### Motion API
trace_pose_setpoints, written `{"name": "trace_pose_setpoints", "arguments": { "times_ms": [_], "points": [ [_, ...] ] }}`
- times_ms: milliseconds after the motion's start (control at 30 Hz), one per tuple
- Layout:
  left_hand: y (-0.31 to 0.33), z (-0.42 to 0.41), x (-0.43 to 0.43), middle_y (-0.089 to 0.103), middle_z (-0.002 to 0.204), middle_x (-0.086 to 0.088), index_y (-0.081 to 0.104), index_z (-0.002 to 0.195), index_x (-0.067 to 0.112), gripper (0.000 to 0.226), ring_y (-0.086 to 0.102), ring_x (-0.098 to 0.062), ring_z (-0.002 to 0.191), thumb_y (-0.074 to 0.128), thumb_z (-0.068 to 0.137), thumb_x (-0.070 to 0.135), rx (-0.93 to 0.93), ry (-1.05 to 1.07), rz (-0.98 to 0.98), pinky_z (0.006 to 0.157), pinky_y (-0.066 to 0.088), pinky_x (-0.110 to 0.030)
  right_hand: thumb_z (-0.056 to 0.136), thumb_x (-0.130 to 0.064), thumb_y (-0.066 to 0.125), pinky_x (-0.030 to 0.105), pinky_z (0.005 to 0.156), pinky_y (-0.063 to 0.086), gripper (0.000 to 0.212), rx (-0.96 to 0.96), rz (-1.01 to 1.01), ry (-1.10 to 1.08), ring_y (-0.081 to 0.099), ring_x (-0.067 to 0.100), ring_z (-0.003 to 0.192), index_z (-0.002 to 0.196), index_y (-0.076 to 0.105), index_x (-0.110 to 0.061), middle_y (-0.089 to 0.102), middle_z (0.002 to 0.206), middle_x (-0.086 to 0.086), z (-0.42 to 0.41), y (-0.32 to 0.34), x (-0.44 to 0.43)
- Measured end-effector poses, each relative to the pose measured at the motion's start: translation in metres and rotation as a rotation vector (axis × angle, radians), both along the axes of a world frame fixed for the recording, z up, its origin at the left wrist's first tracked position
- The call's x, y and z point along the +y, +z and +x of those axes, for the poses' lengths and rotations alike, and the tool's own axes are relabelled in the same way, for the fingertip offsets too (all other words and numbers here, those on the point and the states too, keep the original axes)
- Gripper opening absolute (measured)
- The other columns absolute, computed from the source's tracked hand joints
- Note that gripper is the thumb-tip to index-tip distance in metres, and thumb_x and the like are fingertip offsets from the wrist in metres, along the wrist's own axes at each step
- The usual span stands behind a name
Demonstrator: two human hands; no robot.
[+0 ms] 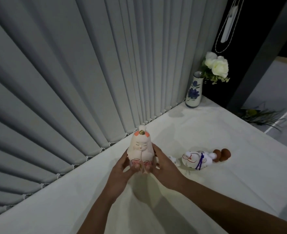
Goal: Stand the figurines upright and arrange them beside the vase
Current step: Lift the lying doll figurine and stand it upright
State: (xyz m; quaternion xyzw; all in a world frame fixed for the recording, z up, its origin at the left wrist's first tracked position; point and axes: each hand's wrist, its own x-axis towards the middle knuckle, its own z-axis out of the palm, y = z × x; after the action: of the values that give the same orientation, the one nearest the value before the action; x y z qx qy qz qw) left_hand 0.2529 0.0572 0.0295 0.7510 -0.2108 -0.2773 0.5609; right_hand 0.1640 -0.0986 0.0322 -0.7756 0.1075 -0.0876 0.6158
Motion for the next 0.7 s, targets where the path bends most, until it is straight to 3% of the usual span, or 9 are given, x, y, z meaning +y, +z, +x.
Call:
{"name": "trace_pose_setpoints", "arguments": {
  "times_ms": [200, 300, 400, 567, 633, 700],
  "points": [
    [0.025, 0.000, -0.033, 0.063, 0.127, 0.019, 0.046, 0.133, 0.045, 0.054, 0.059, 0.003, 0.114, 0.067, 0.088, 0.023, -0.085, 0.018, -0.073, 0.097, 0.047, -0.027, 0.091, 0.001, 0.055, 0.002, 0.086, 0.042, 0.061, -0.055, -0.053, -0.011, 0.047, -0.020, 0.112, 0.123, 0.035, -0.046, 0.048, 0.113, -0.052, -0.003, 0.039, -0.027],
    [0.033, 0.000, -0.057, 0.062, 0.127, 0.020, 0.043, 0.135, 0.046, 0.056, 0.058, 0.005, 0.114, 0.065, 0.088, 0.025, -0.097, 0.000, -0.092, 0.097, 0.046, -0.024, 0.094, -0.006, 0.052, 0.003, 0.089, 0.042, 0.061, -0.046, -0.072, -0.023, 0.045, -0.022, 0.112, 0.122, 0.030, -0.056, 0.044, 0.120, -0.043, -0.004, 0.049, -0.047],
    [0.043, -0.002, -0.083, 0.061, 0.126, 0.020, 0.038, 0.137, 0.046, 0.058, 0.057, 0.005, 0.115, 0.064, 0.089, 0.024, -0.139, -0.055, -0.097, 0.085, 0.049, -0.010, 0.091, 0.000, 0.047, 0.008, 0.095, 0.042, 0.073, -0.024, -0.123, -0.027, 0.041, -0.025, 0.113, 0.122, 0.022, -0.062, 0.040, 0.126, -0.036, -0.008, 0.055, -0.074],
    [0.051, 0.002, -0.141, 0.054, 0.138, 0.013, 0.028, 0.144, 0.040, 0.068, 0.050, 0.003, 0.124, 0.064, 0.089, 0.026, -0.173, -0.102, -0.103, 0.089, 0.046, -0.007, 0.090, 0.012, 0.044, -0.002, 0.089, 0.036, 0.072, -0.048, -0.064, -0.019, 0.037, -0.033, 0.108, 0.136, 0.017, -0.036, 0.037, 0.130, -0.027, -0.007, 0.060, -0.128],
    [0.052, 0.003, -0.167, 0.052, 0.139, 0.013, 0.027, 0.144, 0.039, 0.067, 0.050, 0.000, 0.126, 0.064, 0.090, 0.026, -0.185, -0.124, -0.104, 0.096, 0.046, -0.015, 0.089, 0.014, 0.044, 0.008, 0.097, 0.040, 0.071, -0.051, -0.069, -0.035, 0.043, -0.023, 0.115, 0.131, 0.025, -0.041, 0.040, 0.129, -0.028, -0.003, 0.059, -0.152],
    [0.053, 0.005, -0.196, 0.051, 0.139, 0.012, 0.026, 0.142, 0.039, 0.065, 0.049, -0.005, 0.127, 0.063, 0.091, 0.023, -0.204, -0.146, -0.088, 0.099, 0.045, -0.022, 0.088, 0.009, 0.045, 0.032, 0.107, 0.042, 0.074, -0.038, -0.088, -0.041, 0.048, -0.003, 0.123, 0.127, 0.030, -0.052, 0.046, 0.131, -0.025, 0.002, 0.055, -0.177]
  ]
}}
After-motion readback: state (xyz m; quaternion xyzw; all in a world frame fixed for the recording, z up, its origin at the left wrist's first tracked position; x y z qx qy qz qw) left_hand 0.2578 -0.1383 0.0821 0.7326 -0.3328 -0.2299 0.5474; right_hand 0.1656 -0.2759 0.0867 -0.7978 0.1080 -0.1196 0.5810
